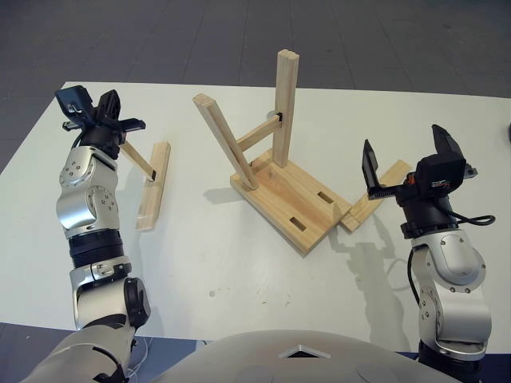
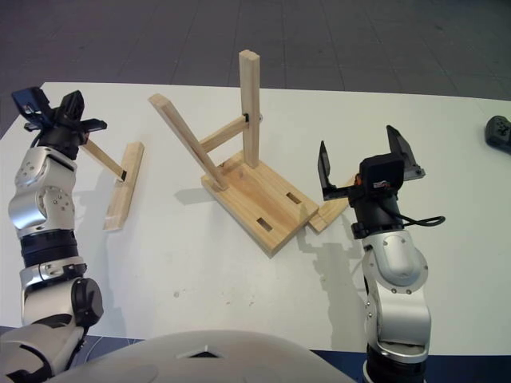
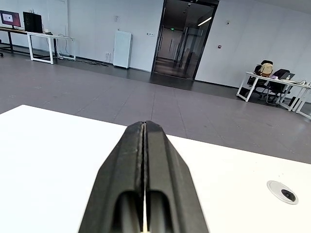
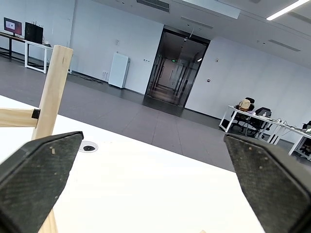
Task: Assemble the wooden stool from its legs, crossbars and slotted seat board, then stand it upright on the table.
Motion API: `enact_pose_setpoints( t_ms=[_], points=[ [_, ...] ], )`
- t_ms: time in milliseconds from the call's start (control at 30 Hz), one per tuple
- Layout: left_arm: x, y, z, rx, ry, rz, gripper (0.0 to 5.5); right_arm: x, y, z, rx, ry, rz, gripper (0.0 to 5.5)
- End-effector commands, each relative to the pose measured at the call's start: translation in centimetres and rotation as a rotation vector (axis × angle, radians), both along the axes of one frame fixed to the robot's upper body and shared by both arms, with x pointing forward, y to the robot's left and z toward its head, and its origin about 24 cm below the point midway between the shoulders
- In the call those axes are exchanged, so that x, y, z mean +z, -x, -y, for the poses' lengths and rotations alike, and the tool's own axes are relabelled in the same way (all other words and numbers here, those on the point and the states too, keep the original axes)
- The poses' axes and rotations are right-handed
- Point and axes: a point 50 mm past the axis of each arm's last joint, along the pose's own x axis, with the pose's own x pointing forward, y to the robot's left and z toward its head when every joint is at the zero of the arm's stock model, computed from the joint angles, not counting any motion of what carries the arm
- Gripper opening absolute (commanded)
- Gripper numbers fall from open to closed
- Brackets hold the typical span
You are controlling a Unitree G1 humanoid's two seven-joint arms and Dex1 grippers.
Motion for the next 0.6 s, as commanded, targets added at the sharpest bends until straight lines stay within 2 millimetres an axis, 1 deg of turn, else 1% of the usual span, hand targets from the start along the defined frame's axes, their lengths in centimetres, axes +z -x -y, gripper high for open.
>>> enact_pose_setpoints(
  t_ms=[33, 167, 200, 267, 300, 333, 400, 467, 533, 600],
  points=[
    [2.6, -0.1, -0.2, 0.017, -0.012, 0.072, 0.03, 0.1, -0.2, 0.0, 0.013, 0.006, -0.007, 5.4],
    [4.8, 0.0, -0.3, 0.036, -0.023, 0.148, 0.03, -0.1, -0.1, -0.2, 0.019, 0.01, -0.013, 5.4],
    [5.1, 0.0, -0.4, 0.041, -0.025, 0.157, 0.03, -0.1, -0.1, -0.2, 0.017, 0.01, -0.014, 5.4],
    [5.1, 0.1, -0.6, 0.044, -0.042, 0.156, 0.03, -0.1, 0.0, -0.1, 0.015, 0.01, -0.014, 5.4],
    [4.7, 0.2, -0.8, 0.051, -0.045, 0.143, 0.03, -0.1, 0.0, -0.1, 0.015, 0.009, -0.013, 5.4],
    [4.2, 0.3, -1.0, 0.058, -0.048, 0.127, 0.03, -0.1, 0.0, -0.1, 0.015, 0.008, -0.013, 5.4],
    [2.2, 0.2, -0.9, 0.056, -0.033, 0.064, 0.03, -0.1, 0.0, -0.1, 0.013, 0.006, -0.014, 5.4],
    [-1.0, 0.1, -0.5, 0.049, 0.024, -0.044, 0.03, -0.1, 0.1, -0.1, 0.012, 0.005, -0.016, 5.4],
    [-4.4, 0.3, 0.3, 0.021, 0.066, -0.163, 0.03, -0.2, 0.1, -0.1, 0.01, 0.004, -0.019, 5.4],
    [-6.4, 0.9, 0.3, 0.04, 0.099, -0.222, 0.03, -0.2, 0.1, -0.2, 0.015, 0.005, -0.021, 5.4]
  ],
)
